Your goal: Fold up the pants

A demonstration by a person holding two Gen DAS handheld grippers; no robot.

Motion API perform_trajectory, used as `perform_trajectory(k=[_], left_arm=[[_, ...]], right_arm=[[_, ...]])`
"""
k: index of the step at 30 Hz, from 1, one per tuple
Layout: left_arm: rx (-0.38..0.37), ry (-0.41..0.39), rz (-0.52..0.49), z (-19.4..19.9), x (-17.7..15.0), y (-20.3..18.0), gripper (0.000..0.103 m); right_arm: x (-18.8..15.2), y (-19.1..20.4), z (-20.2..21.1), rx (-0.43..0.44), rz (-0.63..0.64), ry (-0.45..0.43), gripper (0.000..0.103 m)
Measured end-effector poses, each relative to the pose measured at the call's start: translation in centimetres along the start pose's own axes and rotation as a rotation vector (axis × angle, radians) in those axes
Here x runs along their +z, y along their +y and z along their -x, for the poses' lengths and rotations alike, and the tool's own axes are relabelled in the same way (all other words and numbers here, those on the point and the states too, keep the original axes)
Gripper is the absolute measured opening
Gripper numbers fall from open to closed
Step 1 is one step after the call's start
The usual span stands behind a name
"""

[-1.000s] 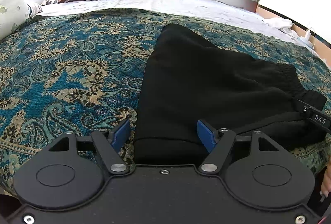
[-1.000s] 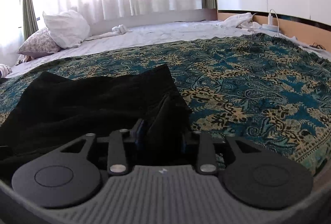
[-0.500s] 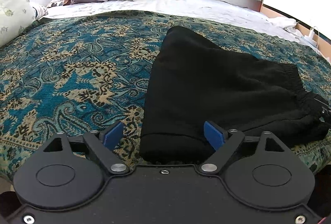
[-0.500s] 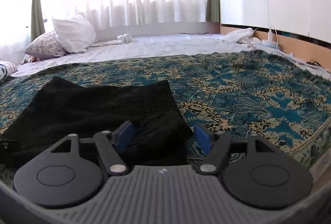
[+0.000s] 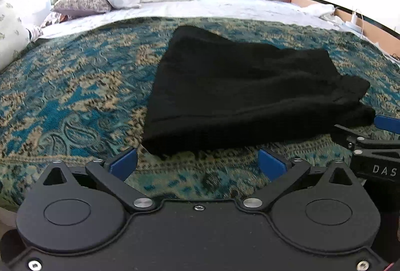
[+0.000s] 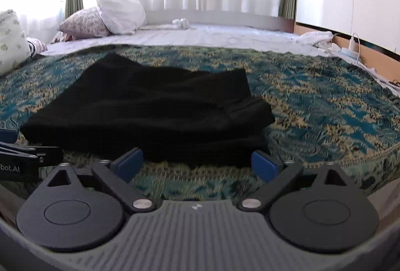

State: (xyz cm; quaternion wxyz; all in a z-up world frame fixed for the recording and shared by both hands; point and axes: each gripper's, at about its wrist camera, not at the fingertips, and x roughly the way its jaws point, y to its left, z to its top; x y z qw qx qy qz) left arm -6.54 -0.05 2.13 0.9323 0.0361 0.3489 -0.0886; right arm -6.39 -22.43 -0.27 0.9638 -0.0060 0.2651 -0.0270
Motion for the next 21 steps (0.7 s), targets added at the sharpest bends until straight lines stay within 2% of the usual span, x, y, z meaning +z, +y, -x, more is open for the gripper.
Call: perform_trajectory(k=[4, 21], left_arm=[[0.002, 0.013, 0.006, -0.9, -0.4, -0.3, 0.103], [0.015, 0.03, 0.032, -1.9, -0.1, -0.4, 0.103]], right_arm=[[-0.7, 0.1, -0.7, 0.005, -0.011, 0.055, 0.103], [-0.8, 0.1, -1.6, 0.023, 0.048, 0.101, 0.103]])
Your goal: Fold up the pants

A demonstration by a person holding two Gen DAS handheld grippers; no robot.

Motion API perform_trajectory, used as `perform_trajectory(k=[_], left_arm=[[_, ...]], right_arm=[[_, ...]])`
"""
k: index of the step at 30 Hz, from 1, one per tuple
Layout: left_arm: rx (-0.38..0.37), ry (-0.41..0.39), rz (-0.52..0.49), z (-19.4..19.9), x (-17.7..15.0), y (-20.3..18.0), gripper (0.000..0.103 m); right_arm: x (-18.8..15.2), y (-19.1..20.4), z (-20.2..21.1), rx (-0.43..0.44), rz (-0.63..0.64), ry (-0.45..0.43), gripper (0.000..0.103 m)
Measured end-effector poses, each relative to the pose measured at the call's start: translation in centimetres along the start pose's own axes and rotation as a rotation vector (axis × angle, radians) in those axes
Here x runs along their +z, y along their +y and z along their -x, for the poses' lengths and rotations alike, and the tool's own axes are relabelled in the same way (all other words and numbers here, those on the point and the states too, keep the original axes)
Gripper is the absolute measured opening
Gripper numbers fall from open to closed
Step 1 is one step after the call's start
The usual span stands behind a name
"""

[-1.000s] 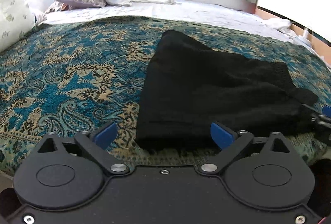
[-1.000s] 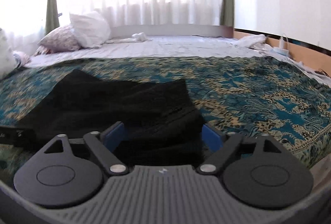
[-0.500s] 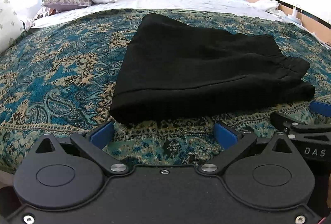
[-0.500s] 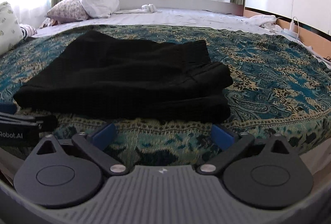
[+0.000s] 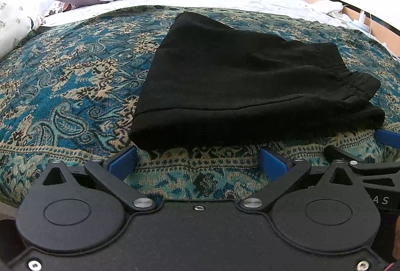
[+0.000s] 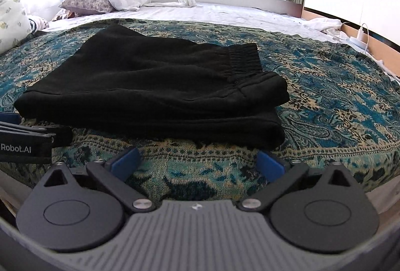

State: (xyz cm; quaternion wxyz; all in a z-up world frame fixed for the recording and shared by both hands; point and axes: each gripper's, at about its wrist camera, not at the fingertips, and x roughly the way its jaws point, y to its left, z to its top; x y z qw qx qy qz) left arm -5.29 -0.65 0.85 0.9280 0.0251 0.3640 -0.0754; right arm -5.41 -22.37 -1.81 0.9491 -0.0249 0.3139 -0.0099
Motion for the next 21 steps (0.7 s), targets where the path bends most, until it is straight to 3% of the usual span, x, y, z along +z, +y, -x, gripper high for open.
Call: perform_trajectory(k=[21], left_arm=[[0.007, 0.032, 0.012, -0.48, 0.43, 0.1, 0.103]], right_arm=[[0.25, -0.35, -0.38, 0.017, 0.017, 0.014, 0.103]])
